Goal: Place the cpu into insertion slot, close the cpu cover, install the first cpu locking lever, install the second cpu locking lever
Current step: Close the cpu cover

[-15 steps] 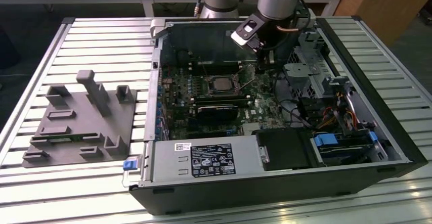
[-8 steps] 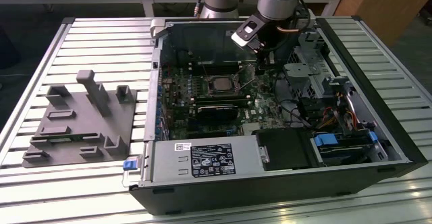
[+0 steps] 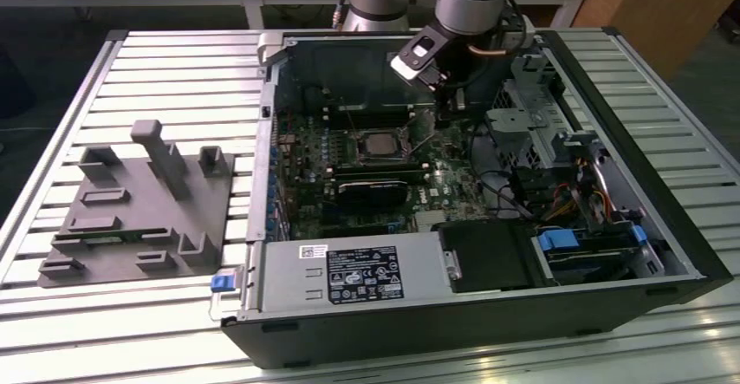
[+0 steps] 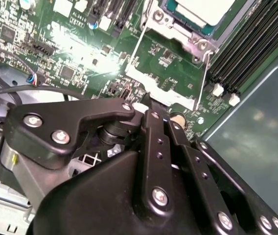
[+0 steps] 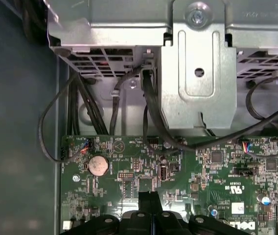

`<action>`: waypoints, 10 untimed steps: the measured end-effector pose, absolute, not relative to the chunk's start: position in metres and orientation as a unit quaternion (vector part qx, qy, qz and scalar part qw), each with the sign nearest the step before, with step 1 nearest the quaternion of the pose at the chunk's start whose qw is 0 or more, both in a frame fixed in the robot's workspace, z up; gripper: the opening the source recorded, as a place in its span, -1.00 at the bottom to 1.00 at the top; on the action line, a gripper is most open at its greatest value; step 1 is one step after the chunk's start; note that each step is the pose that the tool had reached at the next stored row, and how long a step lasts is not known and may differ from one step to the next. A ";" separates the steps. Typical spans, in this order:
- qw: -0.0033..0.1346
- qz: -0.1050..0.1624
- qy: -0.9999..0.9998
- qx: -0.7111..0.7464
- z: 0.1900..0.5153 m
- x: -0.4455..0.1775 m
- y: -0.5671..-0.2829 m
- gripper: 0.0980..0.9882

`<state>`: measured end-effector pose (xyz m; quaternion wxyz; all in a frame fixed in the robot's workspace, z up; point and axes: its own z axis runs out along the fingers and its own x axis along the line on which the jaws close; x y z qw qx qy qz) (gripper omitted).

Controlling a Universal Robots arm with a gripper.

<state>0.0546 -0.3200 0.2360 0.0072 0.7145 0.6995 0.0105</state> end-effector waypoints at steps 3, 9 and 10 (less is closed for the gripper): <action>0.007 0.011 0.700 0.715 0.236 0.051 -0.320 -0.98; 0.007 0.011 0.700 0.715 0.236 0.043 -0.320 -0.98; 0.007 0.011 0.699 0.715 0.236 0.041 -0.320 -0.98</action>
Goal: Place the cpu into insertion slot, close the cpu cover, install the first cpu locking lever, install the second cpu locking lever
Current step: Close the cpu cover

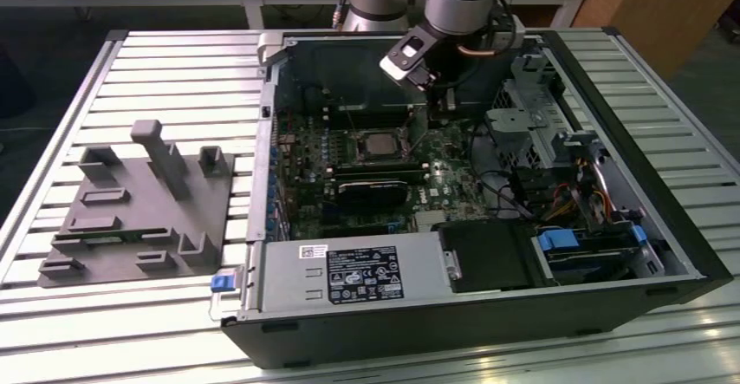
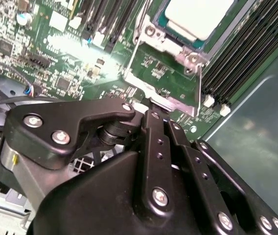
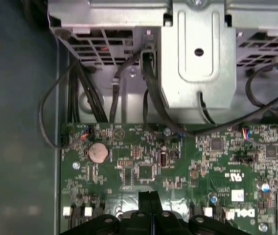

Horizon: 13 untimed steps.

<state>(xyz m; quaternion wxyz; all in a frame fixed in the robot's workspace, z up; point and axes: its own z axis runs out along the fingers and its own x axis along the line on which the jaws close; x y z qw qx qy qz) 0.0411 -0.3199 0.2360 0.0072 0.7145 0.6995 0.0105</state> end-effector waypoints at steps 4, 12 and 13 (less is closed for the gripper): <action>0.007 0.011 0.700 0.714 0.236 0.033 -0.320 -0.98; 0.007 0.011 0.700 0.715 0.236 0.017 -0.320 -0.98; 0.007 0.011 0.700 0.715 0.236 0.015 -0.320 -0.98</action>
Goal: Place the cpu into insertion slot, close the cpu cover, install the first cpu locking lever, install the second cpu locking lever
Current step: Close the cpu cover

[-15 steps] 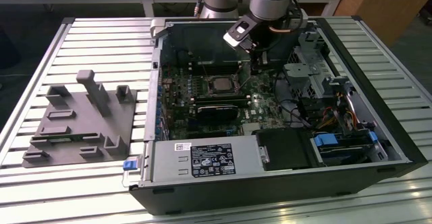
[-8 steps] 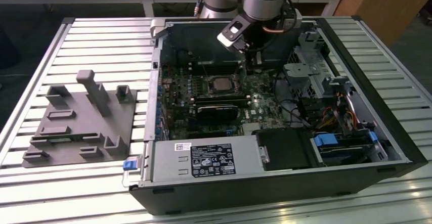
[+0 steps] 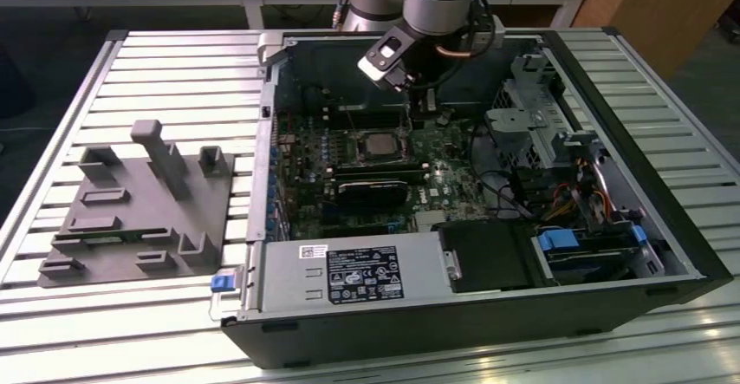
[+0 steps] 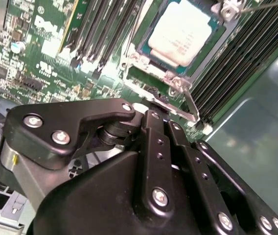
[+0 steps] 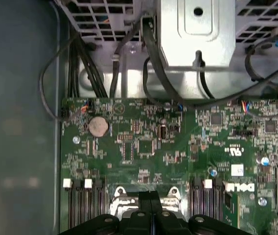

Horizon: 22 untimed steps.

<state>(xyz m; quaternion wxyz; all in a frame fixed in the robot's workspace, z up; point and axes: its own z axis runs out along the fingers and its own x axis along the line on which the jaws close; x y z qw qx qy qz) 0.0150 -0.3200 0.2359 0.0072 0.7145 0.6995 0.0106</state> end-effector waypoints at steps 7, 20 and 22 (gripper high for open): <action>0.007 0.011 0.700 0.714 0.236 0.005 -0.320 -0.98; 0.007 0.010 0.699 0.715 0.231 -0.017 -0.320 -0.98; 0.007 0.010 0.700 0.715 0.229 -0.019 -0.320 -0.98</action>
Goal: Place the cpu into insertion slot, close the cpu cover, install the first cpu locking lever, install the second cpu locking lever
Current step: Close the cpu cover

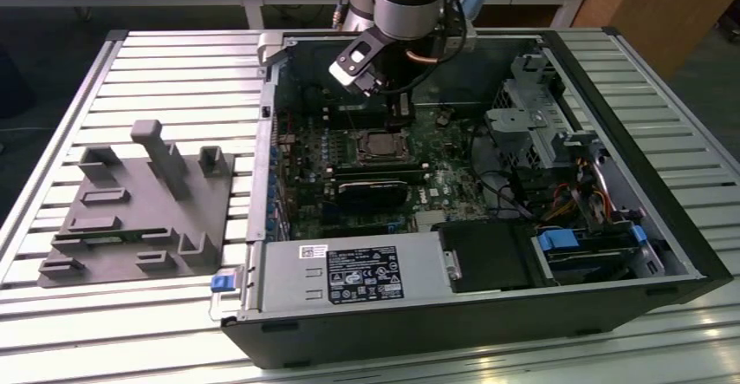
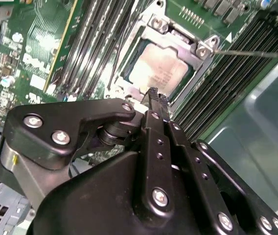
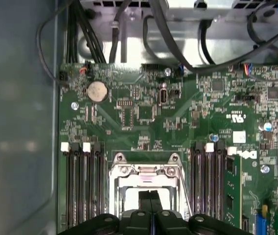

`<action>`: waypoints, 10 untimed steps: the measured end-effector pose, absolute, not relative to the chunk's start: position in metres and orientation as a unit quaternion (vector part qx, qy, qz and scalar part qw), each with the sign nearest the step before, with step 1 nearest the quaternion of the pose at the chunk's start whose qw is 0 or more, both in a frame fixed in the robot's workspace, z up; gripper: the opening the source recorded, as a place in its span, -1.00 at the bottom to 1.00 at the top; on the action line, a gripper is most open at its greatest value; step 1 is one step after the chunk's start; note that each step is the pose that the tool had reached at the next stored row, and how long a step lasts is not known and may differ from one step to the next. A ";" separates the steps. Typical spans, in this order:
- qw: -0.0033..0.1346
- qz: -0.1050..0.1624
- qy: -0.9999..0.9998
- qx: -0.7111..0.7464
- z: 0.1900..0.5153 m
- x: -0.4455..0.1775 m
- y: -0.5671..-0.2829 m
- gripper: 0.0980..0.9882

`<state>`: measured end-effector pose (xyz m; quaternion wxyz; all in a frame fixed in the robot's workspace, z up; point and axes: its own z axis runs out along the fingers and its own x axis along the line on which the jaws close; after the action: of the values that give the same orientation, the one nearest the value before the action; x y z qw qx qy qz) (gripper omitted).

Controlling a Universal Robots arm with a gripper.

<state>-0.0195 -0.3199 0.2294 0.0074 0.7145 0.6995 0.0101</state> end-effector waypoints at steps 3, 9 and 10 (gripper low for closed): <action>0.007 0.010 0.700 0.715 0.227 -0.023 -0.320 -0.98; 0.007 0.009 0.700 0.715 0.222 -0.031 -0.320 -0.98; 0.007 0.009 0.700 0.715 0.221 -0.032 -0.320 -0.98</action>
<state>-0.0315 -0.3200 0.2214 0.0071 0.7145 0.6995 0.0087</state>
